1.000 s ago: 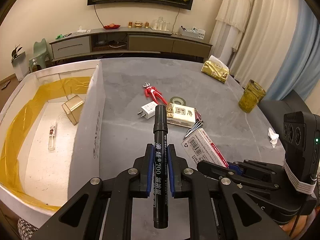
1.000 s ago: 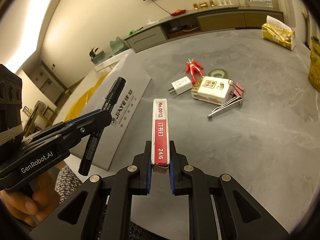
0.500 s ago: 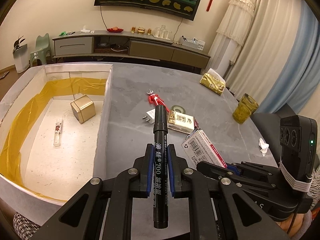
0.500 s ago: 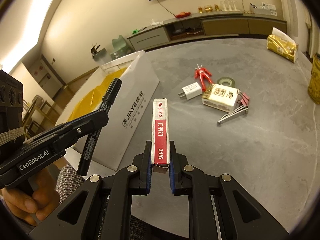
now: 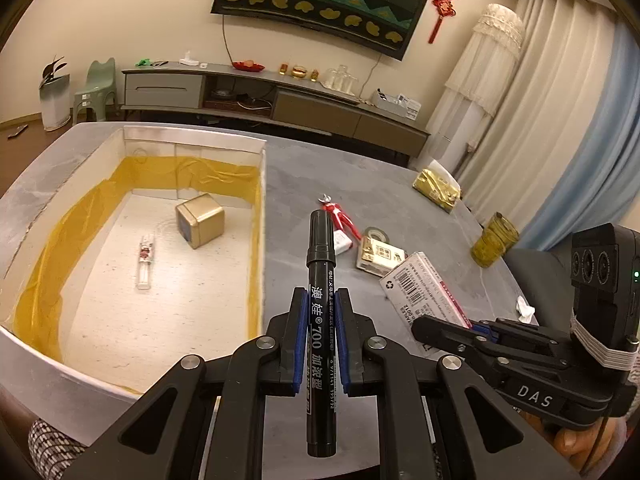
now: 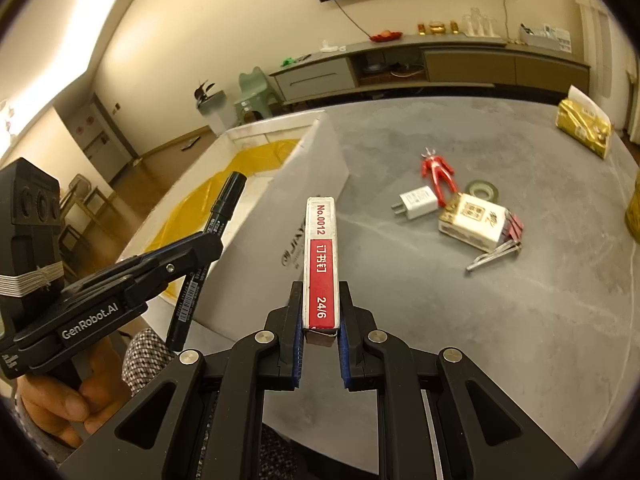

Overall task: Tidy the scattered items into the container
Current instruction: 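Carry the black marker with the left tool while the right tool carries the staple box over the box, then open the left tool to drop the marker while the right tool drops the staple box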

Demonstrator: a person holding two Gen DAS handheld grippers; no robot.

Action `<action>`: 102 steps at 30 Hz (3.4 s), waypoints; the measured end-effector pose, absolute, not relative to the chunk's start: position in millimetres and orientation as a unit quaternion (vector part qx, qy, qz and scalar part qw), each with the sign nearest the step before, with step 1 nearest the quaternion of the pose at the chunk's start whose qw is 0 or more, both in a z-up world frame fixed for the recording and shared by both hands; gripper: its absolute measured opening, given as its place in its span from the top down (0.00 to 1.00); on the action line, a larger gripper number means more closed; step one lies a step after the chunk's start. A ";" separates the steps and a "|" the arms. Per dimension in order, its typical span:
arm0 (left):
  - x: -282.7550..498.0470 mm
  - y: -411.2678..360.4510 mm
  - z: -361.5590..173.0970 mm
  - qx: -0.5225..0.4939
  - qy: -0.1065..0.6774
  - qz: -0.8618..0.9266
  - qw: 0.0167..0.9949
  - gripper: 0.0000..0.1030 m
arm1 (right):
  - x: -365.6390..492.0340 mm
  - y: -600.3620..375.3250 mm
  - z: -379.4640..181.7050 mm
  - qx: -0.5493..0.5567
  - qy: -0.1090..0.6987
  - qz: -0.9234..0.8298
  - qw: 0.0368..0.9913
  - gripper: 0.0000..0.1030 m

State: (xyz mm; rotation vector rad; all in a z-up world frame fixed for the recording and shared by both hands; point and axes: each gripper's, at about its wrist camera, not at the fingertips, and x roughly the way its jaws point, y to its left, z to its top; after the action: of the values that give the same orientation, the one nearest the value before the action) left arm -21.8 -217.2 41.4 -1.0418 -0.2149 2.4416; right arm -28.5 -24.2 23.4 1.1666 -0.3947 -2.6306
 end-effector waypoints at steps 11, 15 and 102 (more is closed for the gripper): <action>-25.7 -255.9 47.1 -0.370 -0.099 0.899 0.213 0.86 | -40.2 -58.9 42.2 0.390 -0.108 -0.903 0.146 0.85; -27.8 -267.3 49.3 -0.367 -0.102 0.901 0.207 0.86 | -43.8 -69.6 45.7 0.391 -0.100 -0.902 0.154 0.85; -219.2 -315.8 4.0 -0.517 0.125 0.828 0.179 0.71 | -216.9 -184.4 -15.2 0.582 -0.004 -0.787 0.205 0.75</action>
State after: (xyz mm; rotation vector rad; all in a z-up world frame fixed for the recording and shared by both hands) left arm -219.2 -315.8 4.0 -1.4626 0.3526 2.3408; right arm -216.9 -184.4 -15.2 1.6219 -0.0125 -2.1934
